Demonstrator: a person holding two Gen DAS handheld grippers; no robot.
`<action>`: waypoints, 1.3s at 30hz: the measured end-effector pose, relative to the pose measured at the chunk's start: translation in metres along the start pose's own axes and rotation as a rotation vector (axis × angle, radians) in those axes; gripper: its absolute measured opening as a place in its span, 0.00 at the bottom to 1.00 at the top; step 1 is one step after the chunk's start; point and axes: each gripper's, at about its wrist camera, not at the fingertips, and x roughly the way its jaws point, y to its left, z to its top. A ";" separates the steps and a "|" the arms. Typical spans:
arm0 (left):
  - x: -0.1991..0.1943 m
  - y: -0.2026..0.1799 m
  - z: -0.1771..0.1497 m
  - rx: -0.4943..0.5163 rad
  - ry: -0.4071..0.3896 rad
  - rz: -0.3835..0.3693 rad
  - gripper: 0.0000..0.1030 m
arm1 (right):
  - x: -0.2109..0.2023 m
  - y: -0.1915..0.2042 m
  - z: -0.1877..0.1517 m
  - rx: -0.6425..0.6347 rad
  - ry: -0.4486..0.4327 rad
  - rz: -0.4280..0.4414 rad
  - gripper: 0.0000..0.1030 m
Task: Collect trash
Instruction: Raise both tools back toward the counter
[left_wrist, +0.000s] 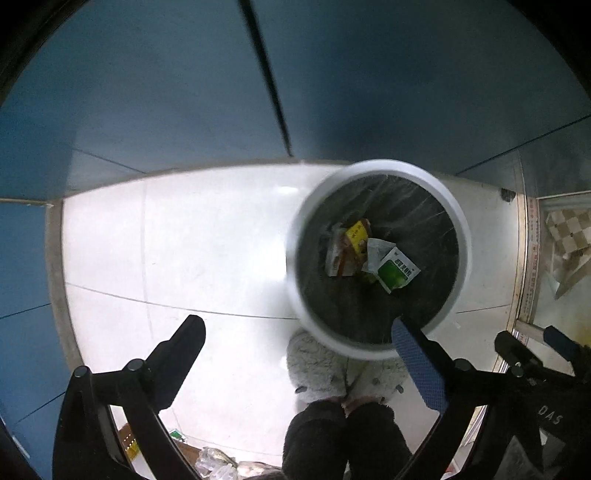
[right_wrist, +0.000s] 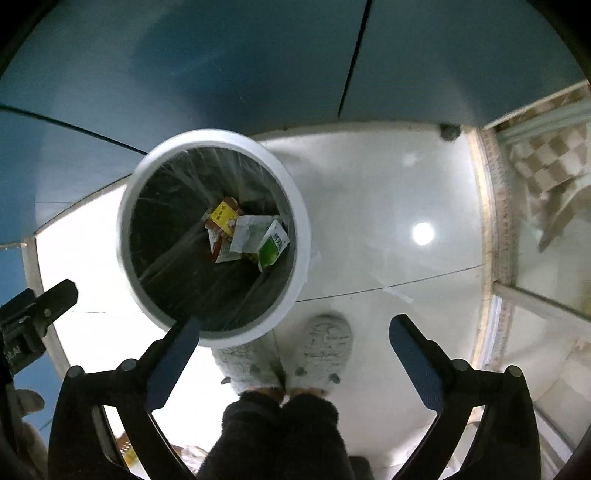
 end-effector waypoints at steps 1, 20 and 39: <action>-0.016 0.004 -0.005 -0.004 -0.008 0.006 1.00 | -0.011 0.001 -0.002 -0.004 -0.008 0.003 1.00; -0.314 0.021 -0.090 -0.013 -0.089 -0.089 1.00 | -0.376 0.005 -0.093 -0.092 -0.209 -0.004 1.00; -0.511 0.046 -0.040 -0.082 -0.546 0.029 1.00 | -0.586 -0.002 -0.085 0.020 -0.480 0.187 1.00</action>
